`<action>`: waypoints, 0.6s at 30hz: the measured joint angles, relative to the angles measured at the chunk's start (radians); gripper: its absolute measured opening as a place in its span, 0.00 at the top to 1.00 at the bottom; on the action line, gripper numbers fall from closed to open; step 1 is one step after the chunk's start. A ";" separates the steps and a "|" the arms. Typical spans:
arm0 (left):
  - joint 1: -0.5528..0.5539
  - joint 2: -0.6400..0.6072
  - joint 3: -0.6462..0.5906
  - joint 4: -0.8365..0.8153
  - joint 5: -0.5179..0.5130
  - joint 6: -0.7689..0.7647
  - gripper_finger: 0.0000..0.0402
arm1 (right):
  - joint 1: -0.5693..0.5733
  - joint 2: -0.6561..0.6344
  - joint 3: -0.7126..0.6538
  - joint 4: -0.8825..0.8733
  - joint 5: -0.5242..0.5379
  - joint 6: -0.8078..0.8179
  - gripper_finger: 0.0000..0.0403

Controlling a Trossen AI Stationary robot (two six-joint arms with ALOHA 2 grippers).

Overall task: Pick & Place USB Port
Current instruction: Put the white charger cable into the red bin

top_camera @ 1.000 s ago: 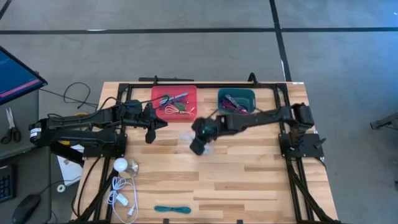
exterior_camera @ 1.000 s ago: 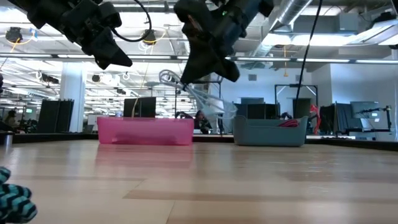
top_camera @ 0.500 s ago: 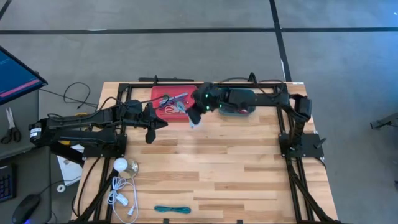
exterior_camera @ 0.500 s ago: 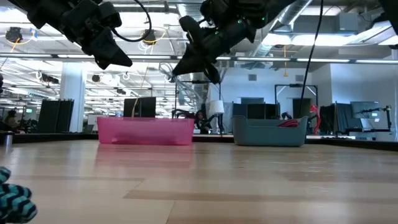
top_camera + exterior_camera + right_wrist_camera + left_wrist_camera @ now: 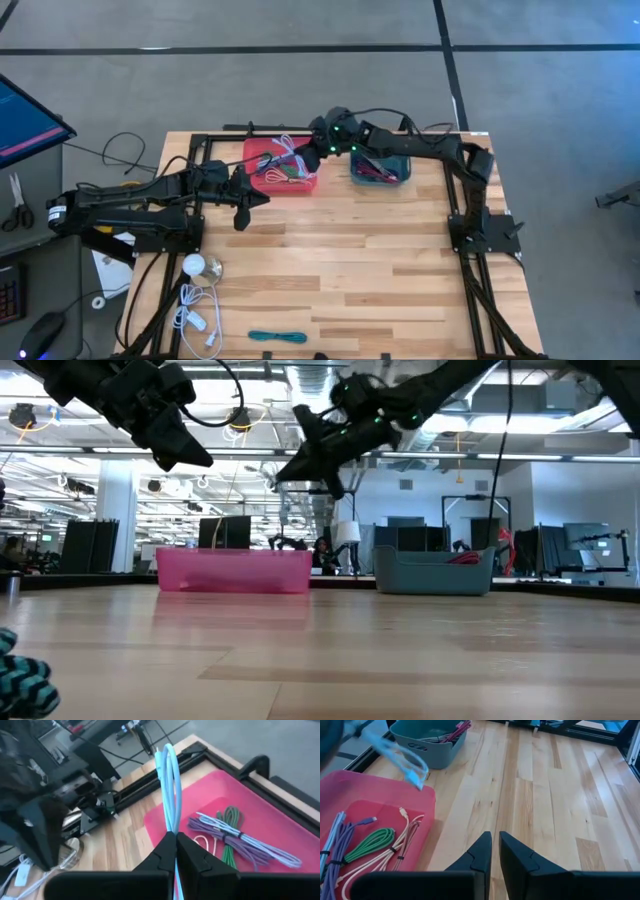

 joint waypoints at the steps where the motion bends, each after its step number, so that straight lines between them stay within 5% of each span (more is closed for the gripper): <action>1: 0.000 0.000 0.000 0.002 0.000 0.000 0.91 | -0.002 0.021 0.019 0.001 -0.014 0.000 1.00; 18: 0.000 0.000 0.000 0.003 0.000 0.000 0.91 | -0.032 0.376 0.464 -0.343 -0.042 -0.006 1.00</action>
